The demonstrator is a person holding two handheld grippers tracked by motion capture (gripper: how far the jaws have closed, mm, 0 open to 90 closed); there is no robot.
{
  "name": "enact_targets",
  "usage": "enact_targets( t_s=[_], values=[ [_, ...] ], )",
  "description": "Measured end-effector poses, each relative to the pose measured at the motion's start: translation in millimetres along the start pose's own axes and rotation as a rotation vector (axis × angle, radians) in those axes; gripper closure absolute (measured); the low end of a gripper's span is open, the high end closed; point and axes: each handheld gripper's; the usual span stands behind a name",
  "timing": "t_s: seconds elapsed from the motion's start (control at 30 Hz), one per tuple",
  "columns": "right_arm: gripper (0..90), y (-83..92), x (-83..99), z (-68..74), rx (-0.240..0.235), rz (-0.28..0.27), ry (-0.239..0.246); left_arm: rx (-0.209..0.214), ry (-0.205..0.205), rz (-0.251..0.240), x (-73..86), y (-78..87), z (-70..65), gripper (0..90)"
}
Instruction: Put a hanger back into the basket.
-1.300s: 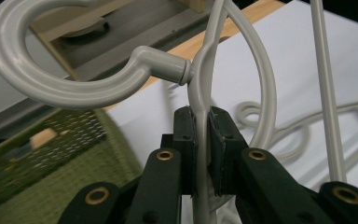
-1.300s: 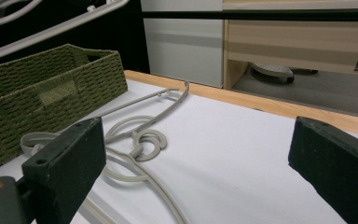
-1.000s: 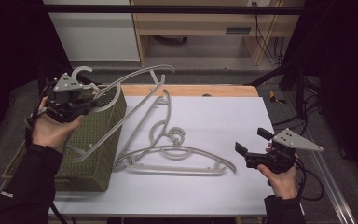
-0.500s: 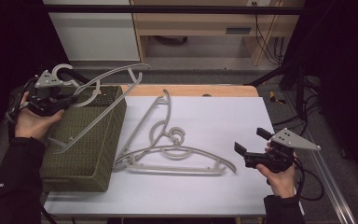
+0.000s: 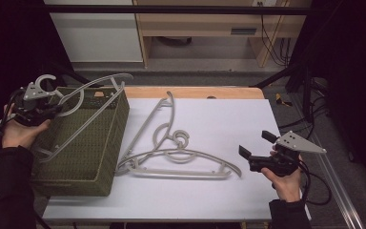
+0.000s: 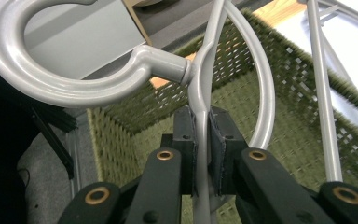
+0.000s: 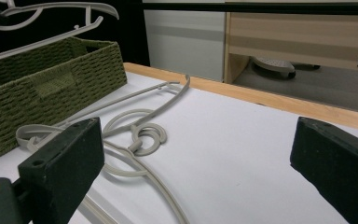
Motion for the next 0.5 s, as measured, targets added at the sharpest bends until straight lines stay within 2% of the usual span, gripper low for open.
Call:
enact_targets(
  t_s=[0.17,0.27,0.5],
  values=[
    [3.0,-0.4,0.2,0.3,0.0,0.001,-0.003,-0.034,-0.018,0.029,15.4,-2.9,7.5,82.2],
    [3.0,-0.7,0.0,0.6,-0.001,0.0,0.0,-0.044,-0.017,0.028,19.8,-4.4,9.1,82.2],
    [3.0,-1.9,0.1,1.9,-0.004,0.005,0.001,-0.068,-0.048,0.072,34.5,-13.8,11.6,82.2]
  ],
)
Point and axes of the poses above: each handheld gripper's, and its own axes: y roughly backward along the jaws, x roughly out of its underside, z roughly to its left, and after that the axes turned 4 degrees about y, right-handed
